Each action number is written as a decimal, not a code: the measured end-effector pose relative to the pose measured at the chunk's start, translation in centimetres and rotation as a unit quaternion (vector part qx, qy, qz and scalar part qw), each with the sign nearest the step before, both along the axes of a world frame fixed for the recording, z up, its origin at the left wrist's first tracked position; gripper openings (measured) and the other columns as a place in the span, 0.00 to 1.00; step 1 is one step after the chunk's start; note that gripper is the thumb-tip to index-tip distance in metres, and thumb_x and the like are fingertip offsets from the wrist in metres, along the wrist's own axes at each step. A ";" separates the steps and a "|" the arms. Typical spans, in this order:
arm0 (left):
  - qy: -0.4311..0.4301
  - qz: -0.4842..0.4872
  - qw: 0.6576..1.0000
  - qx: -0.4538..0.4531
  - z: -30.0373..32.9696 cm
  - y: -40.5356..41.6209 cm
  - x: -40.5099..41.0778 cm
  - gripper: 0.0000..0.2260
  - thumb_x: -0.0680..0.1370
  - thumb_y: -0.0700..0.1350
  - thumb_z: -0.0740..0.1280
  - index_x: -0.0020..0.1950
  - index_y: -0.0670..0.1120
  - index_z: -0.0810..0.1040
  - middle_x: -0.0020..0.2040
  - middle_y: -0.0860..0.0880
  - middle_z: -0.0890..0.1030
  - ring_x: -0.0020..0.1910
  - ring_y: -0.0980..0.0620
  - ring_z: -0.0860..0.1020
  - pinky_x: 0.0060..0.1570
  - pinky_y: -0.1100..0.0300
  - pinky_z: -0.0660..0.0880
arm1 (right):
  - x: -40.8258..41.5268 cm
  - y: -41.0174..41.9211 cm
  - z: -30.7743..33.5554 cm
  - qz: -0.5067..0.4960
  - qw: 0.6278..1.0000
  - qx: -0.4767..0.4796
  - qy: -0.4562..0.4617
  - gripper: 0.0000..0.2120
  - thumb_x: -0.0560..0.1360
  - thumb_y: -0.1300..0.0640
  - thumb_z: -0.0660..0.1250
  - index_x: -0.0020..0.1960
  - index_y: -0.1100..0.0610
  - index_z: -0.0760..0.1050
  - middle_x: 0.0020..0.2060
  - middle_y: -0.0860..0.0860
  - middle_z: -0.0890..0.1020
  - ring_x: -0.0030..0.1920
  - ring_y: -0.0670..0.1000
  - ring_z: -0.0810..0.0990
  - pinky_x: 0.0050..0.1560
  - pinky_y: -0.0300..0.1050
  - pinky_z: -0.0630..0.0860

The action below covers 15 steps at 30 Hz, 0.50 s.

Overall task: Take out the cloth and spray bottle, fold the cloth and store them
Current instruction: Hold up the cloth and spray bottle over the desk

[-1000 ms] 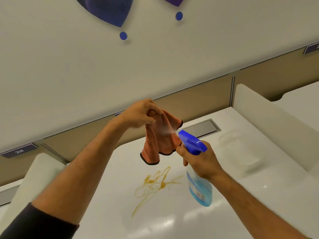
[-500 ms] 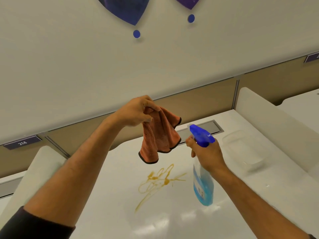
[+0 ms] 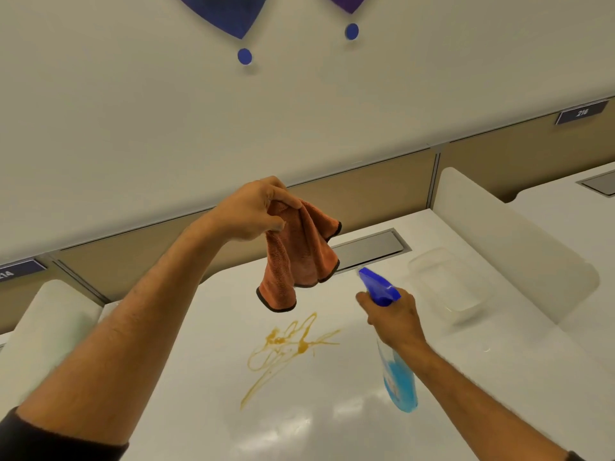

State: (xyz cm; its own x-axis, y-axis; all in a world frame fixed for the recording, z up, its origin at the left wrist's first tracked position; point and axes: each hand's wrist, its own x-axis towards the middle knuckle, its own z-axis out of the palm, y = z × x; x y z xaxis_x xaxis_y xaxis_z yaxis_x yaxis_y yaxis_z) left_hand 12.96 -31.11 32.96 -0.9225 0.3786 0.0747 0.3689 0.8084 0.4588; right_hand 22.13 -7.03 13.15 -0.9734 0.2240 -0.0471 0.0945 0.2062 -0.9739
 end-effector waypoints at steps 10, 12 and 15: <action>-0.026 -0.005 1.000 -0.014 -1.5 2.0 -0.4 0.19 0.74 0.34 0.71 0.61 0.50 0.84 0.55 0.51 0.75 0.51 0.50 0.77 0.46 0.63 0.73 | -0.7 -0.4 0.6 0.053 0.994 -0.014 0.091 0.12 0.71 0.48 0.75 0.50 0.51 0.77 0.36 0.46 0.81 0.38 0.49 0.82 0.30 0.28 0.74; -0.027 0.000 1.000 -0.014 -2.2 2.1 -0.4 0.19 0.74 0.34 0.71 0.61 0.51 0.84 0.55 0.53 0.75 0.51 0.52 0.77 0.45 0.66 0.72 | -1.0 0.9 -1.1 0.060 0.996 -0.020 0.067 0.11 0.72 0.48 0.74 0.50 0.47 0.76 0.40 0.44 0.82 0.41 0.50 0.83 0.31 0.29 0.75; -0.023 0.009 0.999 -0.021 -3.8 2.6 -0.1 0.19 0.74 0.34 0.70 0.61 0.52 0.84 0.55 0.54 0.75 0.51 0.54 0.76 0.45 0.65 0.74 | -1.5 4.0 -4.3 0.032 0.999 -0.035 0.027 0.08 0.73 0.48 0.72 0.48 0.44 0.74 0.43 0.45 0.82 0.44 0.52 0.82 0.35 0.33 0.76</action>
State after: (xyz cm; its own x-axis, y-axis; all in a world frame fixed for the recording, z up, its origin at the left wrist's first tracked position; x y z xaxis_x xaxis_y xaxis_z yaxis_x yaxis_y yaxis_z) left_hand 12.91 -28.52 29.15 -0.9311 0.3645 0.0162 0.3339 0.8332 0.4407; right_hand 20.60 -3.03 8.88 -0.9872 0.1590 -0.0070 0.0298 0.1416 -0.9895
